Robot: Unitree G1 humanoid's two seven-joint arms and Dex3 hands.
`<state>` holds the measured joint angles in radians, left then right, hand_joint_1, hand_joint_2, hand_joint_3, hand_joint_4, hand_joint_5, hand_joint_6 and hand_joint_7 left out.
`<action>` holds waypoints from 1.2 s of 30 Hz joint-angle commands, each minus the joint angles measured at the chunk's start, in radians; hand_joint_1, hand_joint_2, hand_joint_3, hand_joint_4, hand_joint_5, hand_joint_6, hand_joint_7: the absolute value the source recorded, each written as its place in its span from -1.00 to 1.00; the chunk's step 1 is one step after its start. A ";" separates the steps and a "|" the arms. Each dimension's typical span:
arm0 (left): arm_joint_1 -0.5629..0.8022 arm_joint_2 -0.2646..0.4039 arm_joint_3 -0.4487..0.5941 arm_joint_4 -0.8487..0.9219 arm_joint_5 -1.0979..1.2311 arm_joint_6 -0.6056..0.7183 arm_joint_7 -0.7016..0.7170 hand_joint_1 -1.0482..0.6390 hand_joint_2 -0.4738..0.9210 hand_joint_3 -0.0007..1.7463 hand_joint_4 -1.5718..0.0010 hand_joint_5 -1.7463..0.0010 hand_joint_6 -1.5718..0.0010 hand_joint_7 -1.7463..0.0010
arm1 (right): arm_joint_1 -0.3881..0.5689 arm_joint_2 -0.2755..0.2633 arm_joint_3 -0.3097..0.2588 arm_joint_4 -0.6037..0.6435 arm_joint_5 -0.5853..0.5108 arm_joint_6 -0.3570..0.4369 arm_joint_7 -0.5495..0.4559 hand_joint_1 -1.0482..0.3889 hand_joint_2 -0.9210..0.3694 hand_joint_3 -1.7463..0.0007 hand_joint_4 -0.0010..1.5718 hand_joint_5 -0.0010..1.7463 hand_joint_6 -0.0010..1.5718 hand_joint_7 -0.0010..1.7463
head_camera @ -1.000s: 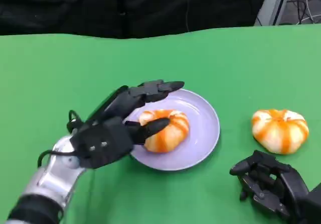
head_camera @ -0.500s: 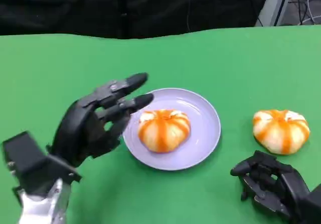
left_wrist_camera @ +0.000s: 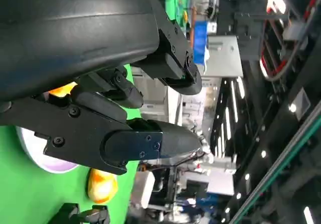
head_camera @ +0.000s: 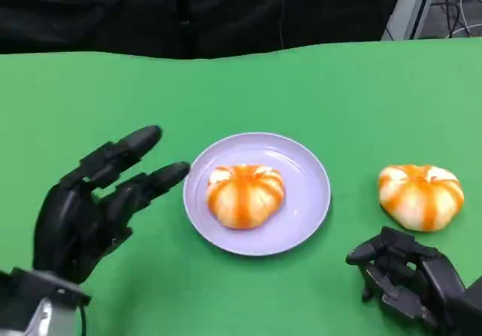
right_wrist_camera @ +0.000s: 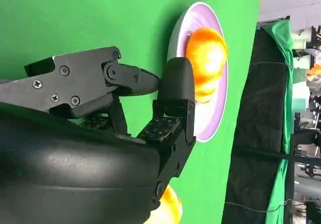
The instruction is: Grasp the bread from the table and place it into the plate.
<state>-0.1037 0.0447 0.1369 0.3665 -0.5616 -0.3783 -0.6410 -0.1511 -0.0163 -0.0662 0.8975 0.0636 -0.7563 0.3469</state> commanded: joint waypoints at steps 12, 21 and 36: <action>0.145 0.056 0.172 0.014 -0.060 0.090 -0.101 -0.44 1.00 -0.59 0.00 0.99 0.15 1.00 | 0.006 -0.016 -0.005 0.007 0.006 0.005 -0.006 0.06 -1.00 0.48 -0.15 1.00 -0.05 0.25; 0.164 0.052 0.206 0.053 -0.064 0.108 -0.152 -0.10 1.00 -0.63 0.00 1.00 0.15 1.00 | 0.002 -0.021 -0.013 0.012 0.020 0.014 0.015 0.08 -1.00 0.47 -0.16 1.00 -0.05 0.25; 0.118 0.045 0.229 0.157 -0.019 0.089 -0.118 0.48 0.81 0.06 -0.06 0.99 0.08 1.00 | -0.005 -0.021 -0.014 0.022 0.026 0.014 0.022 0.09 -1.00 0.47 -0.15 1.00 -0.06 0.25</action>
<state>0.0246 0.0791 0.3527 0.5138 -0.5866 -0.2778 -0.7641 -0.1567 -0.0190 -0.0707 0.9109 0.0802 -0.7522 0.3686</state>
